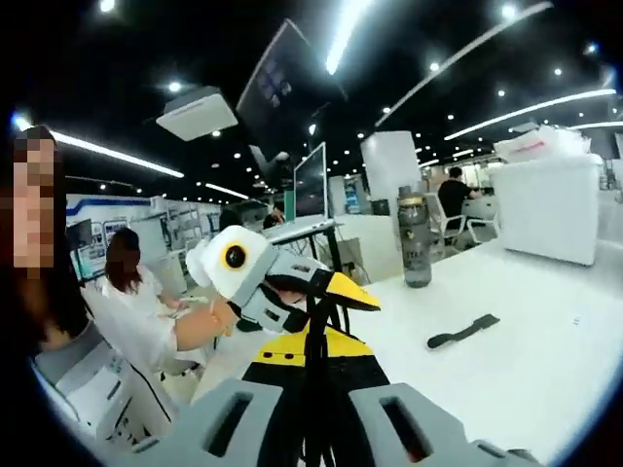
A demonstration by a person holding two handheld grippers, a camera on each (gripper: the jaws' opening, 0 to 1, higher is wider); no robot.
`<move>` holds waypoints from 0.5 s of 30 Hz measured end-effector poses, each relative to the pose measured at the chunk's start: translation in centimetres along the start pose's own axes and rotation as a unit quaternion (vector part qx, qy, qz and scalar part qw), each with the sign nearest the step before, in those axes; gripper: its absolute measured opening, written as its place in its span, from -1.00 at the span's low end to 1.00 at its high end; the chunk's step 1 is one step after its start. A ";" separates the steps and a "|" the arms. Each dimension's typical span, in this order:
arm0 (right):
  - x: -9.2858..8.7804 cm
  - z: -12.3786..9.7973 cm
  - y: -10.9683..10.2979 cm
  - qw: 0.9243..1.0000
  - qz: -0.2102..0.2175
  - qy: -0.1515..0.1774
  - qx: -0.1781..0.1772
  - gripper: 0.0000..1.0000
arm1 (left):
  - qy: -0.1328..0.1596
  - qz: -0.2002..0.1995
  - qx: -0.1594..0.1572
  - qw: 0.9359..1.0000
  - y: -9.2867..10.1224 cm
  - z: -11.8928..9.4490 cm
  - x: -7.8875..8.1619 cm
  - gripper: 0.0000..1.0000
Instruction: Coil the Type-C to USB data cable on the desktop and secure it with Velcro straps.
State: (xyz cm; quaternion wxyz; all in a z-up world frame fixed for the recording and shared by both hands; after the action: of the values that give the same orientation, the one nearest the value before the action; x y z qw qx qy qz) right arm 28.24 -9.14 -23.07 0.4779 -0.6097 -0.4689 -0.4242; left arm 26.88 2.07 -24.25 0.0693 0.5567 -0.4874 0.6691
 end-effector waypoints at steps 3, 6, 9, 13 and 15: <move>-0.4 0.1 -0.1 1.000 -0.002 -0.001 -0.007 -0.94 | 0.016 -0.048 0.009 0.999 -0.5 -0.3 0.0 -0.84; -0.2 0.7 0.1 1.000 -0.009 0.001 -0.015 -0.94 | 0.015 -0.088 0.003 0.996 -0.8 -0.6 -0.6 -0.85; -0.4 1.8 1.5 0.998 -0.039 -0.002 -0.055 -0.92 | -0.017 -0.101 0.034 0.994 -1.7 -0.7 -2.0 -0.85; -0.9 3.8 3.2 0.997 -0.018 0.005 -0.079 -0.89 | -0.072 -0.091 0.068 0.991 -2.8 -0.9 -3.7 -0.85; -1.1 4.8 4.8 0.994 -0.005 0.014 -0.107 -0.81 | -0.087 -0.107 0.084 0.987 -3.6 -0.9 -4.6 -0.85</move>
State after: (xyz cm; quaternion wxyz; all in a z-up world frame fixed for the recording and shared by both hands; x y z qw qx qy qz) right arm 33.05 -5.15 -25.87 0.4147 -0.6490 -0.4169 -0.4827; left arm 30.24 6.68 -25.79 0.0507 0.6657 -0.3710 0.6455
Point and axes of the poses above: the point that each gripper's makers call its tool centre point, and the gripper's own axes: z roughly forward along the fingers, y roughly to its right, x roughly out of its top, the point moved 6 cm from there along -z, roughly backward along the fingers, and after that the axes turned 3 degrees about -y, right-handed, at the moved point
